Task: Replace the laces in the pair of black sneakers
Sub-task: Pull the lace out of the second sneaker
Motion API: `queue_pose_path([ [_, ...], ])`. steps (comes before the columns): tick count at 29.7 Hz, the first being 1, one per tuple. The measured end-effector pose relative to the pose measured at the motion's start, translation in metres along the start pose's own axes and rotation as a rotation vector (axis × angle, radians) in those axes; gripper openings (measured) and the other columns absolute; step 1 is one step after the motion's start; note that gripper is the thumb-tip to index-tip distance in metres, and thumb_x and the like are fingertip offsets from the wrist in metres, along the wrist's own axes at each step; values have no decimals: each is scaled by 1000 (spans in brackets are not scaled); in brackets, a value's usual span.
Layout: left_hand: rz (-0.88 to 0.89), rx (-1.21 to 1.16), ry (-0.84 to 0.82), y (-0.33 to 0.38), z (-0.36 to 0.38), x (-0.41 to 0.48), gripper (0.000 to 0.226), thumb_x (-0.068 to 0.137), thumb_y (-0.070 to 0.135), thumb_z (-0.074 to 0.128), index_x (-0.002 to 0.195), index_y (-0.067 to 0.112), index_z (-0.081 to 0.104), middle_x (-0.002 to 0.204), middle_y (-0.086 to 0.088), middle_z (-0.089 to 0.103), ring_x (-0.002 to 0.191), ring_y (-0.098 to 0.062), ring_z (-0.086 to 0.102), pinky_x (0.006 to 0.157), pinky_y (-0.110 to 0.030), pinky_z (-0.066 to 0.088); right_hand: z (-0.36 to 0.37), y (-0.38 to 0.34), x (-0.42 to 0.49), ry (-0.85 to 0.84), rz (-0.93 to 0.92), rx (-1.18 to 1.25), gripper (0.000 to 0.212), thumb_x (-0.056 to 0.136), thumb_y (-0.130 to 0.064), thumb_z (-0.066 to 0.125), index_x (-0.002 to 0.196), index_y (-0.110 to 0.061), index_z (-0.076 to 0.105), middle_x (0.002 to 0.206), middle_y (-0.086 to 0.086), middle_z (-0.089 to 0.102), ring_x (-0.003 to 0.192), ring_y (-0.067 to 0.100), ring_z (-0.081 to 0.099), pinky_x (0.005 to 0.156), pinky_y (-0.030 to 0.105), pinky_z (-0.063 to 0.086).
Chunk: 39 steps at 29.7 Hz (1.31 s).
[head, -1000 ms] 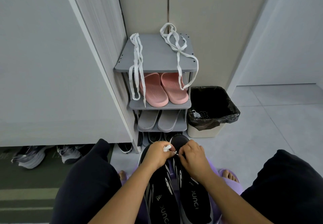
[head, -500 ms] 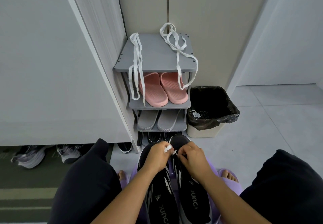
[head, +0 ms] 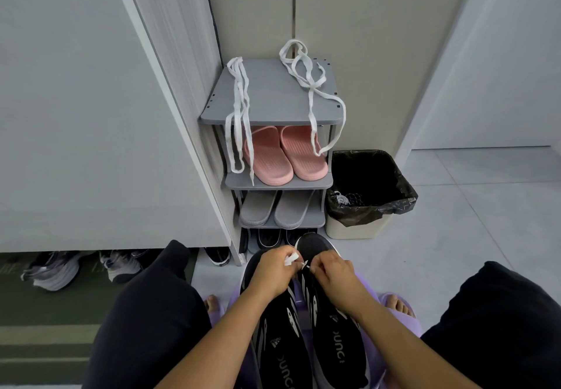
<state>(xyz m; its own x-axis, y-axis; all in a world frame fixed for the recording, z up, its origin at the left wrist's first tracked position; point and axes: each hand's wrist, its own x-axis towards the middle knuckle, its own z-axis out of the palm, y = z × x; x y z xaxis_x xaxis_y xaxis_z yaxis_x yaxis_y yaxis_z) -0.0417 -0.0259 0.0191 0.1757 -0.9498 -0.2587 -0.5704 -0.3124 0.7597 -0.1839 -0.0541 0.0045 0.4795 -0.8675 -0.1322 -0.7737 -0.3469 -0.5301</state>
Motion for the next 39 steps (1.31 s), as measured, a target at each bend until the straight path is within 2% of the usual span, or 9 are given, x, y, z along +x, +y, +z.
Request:
queue_pose_path([
  [8, -43, -131, -49, 4, -5, -4, 15, 89, 12, 56, 77, 19, 58, 60, 7, 56, 41, 5, 47, 46, -7, 34, -1, -4, 1, -8, 13, -94, 26, 100, -23, 34, 111, -11, 55, 117, 3, 54, 116, 19, 46, 92, 30, 29],
  [13, -58, -139, -41, 6, -5, -6, 12, 93, 12, 49, 82, 15, 53, 63, 7, 56, 52, -3, 50, 50, -7, 36, -1, -3, -3, 11, 5, 72, 18, 97, -22, 43, 103, -12, 57, 89, -11, 46, 103, 12, 48, 79, 25, 26],
  [17, -83, -124, 115, 9, -5, -4, 11, 94, 14, 46, 85, 17, 49, 72, -1, 58, 56, -12, 48, 57, -27, 40, -2, 0, -3, 11, 40, 142, 8, 88, -14, 54, 95, -15, 58, 74, -17, 40, 71, 4, 43, 78, 22, 36],
  [20, -55, -285, 256, 28, -26, -4, 9, 94, 13, 45, 88, 16, 50, 68, 2, 52, 57, -12, 46, 55, -26, 37, 1, 4, -5, 20, 52, 157, 13, 86, -13, 57, 96, -21, 54, 77, -15, 42, 64, 0, 41, 73, 17, 35],
  [24, 27, -663, 21, 59, -42, -23, 11, 94, 13, 49, 83, 14, 51, 65, 1, 50, 50, -9, 44, 55, -24, 40, -7, -10, -5, 69, -30, 533, 49, 79, -8, 65, 122, -25, 48, 103, -15, 50, 73, 2, 49, 72, 13, 41],
  [28, 97, -1079, -106, 98, -55, -33, 15, 94, 9, 46, 80, 9, 51, 62, -1, 49, 46, -9, 41, 44, -19, 38, -11, -37, -9, -151, -93, 667, 24, 82, -8, 63, 88, -31, 62, 80, -10, 66, 71, -2, 56, 71, 17, 46],
  [32, 159, -1249, 31, 126, -110, -33, 19, 94, 15, 45, 78, 13, 55, 57, 3, 51, 43, -6, 43, 41, -16, 39, -25, -19, -9, 17, 78, 353, 8, 87, -14, 61, 81, -17, 65, 77, -4, 59, 71, 8, 53, 67, 19, 39],
  [36, 146, -927, 368, 111, -155, -33, 10, 93, 18, 52, 84, 18, 56, 62, 5, 50, 51, -7, 45, 51, -21, 42, -57, -3, -25, 169, 256, 514, 19, 88, -13, 61, 70, -23, 58, 63, -5, 58, 57, 5, 53, 63, 20, 43],
  [39, 40, -606, 223, 87, -138, -39, 28, 86, 18, 63, 112, 24, 56, 80, 3, 51, 67, -11, 48, 61, -24, 44, -84, -22, -40, 186, 195, 785, 8, 90, -8, 58, 83, -10, 62, 62, -4, 64, 53, -1, 56, 55, 11, 42],
])
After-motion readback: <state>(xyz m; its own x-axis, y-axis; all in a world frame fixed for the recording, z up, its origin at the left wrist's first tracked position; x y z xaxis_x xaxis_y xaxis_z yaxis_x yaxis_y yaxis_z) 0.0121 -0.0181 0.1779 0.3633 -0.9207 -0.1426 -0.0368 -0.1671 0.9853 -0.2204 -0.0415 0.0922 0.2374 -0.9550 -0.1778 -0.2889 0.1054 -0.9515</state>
